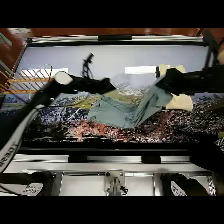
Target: Fold the shirts.
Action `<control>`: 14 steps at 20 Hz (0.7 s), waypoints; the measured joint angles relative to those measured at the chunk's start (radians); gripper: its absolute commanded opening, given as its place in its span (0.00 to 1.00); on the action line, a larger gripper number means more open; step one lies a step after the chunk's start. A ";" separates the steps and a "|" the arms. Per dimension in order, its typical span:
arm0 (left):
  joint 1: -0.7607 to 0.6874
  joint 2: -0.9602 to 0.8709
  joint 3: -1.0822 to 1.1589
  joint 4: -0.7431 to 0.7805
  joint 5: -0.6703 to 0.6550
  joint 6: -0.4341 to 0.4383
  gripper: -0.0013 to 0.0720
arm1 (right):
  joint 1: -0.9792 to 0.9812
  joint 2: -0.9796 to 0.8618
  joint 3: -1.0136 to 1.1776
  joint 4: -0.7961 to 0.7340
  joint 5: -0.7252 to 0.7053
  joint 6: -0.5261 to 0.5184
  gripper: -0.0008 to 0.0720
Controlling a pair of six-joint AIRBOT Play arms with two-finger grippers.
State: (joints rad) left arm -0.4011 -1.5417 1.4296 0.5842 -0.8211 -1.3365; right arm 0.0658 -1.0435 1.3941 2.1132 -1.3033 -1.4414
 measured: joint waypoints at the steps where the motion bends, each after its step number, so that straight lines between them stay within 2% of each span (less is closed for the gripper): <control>1: 0.046 0.050 0.001 0.039 -0.013 -0.007 0.07 | 0.037 -0.033 0.000 0.002 0.038 -0.003 0.11; 6: 0.288 0.276 0.001 0.224 -0.105 -0.049 0.07 | 0.285 -0.252 0.000 0.013 0.259 -0.012 0.11; 9: 0.394 0.354 0.001 0.282 -0.173 -0.065 0.07 | 0.407 -0.391 0.000 0.051 0.393 -0.013 0.11; 10: 0.414 0.368 0.001 0.292 -0.192 -0.067 0.07 | 0.440 -0.436 0.000 0.071 0.435 -0.013 0.25; 11: 0.430 0.380 0.000 0.300 -0.204 -0.068 0.07 | 0.467 -0.474 0.000 0.093 0.470 -0.013 0.64; 12: 0.439 0.386 0.000 0.307 -0.215 -0.071 0.07 | 0.491 -0.510 0.000 0.111 0.499 -0.013 0.80; 14: 0.449 0.394 -0.002 0.314 -0.230 -0.072 0.07 | 0.510 -0.556 0.000 0.128 0.514 -0.014 0.80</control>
State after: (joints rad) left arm 0.0483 -1.1481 1.4273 0.8986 -1.0508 -1.4090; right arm 0.5762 -1.5997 1.3937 2.2410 -0.7895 -1.4555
